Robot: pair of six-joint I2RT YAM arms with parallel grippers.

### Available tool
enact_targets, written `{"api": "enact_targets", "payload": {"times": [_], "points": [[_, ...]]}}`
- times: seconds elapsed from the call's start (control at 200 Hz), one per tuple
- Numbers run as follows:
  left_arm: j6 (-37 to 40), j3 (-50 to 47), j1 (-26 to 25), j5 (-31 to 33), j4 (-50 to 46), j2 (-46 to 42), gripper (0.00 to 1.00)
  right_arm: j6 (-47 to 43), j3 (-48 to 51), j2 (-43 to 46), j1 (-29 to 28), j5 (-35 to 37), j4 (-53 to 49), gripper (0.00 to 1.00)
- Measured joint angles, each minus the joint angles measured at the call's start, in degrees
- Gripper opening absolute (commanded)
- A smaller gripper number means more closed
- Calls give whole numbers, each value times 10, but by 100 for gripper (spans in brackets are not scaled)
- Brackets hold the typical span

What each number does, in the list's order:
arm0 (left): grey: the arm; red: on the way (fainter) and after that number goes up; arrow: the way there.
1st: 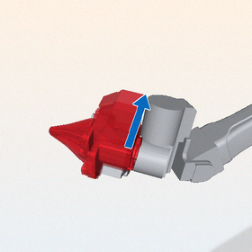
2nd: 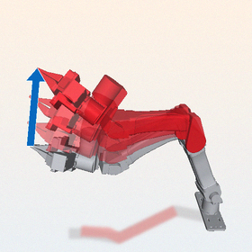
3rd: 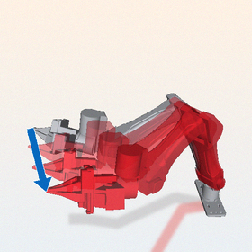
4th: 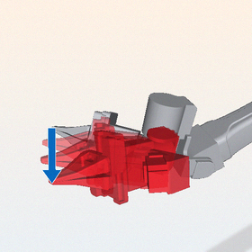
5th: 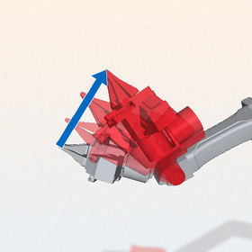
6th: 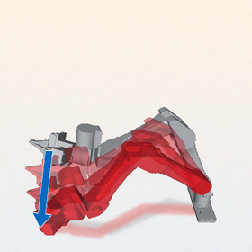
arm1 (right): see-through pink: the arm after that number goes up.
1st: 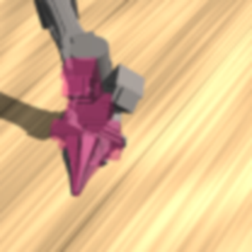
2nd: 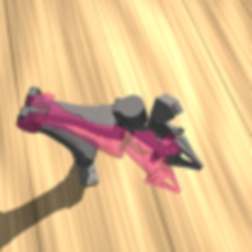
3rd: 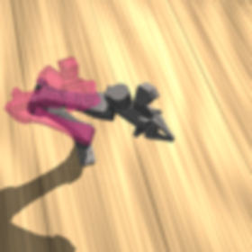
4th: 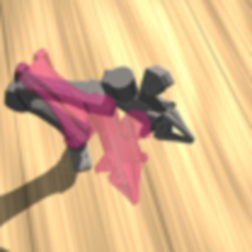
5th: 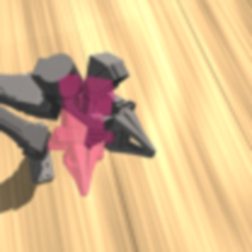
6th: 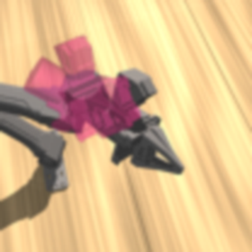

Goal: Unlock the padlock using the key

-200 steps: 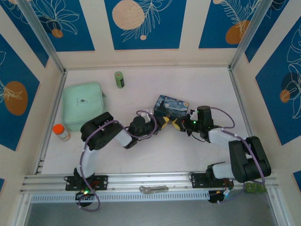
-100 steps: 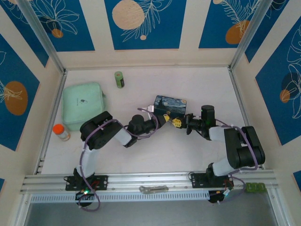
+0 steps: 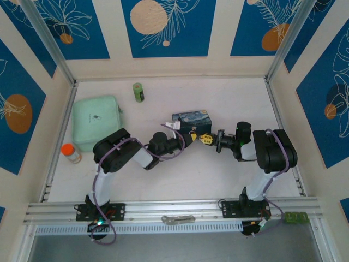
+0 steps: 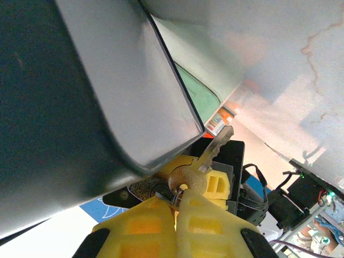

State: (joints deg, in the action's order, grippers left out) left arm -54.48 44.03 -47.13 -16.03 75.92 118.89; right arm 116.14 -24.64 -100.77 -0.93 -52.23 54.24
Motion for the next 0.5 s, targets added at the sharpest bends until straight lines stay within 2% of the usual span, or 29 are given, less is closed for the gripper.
{"api": "enact_targets", "payload": {"times": [0.235,0.315,0.425,0.5], "points": [[10,1,0,-1,0,0,0,-2,0,8,6,-3,-15,0],[10,1,-3,-1,4,0,0,-26,1,40,8,4,-70,9],[8,2,-7,-6,20,0,0,-87,-2,113,13,33,-174,33],[8,-2,-10,-5,25,0,0,-135,-11,166,27,63,-256,45]]}}
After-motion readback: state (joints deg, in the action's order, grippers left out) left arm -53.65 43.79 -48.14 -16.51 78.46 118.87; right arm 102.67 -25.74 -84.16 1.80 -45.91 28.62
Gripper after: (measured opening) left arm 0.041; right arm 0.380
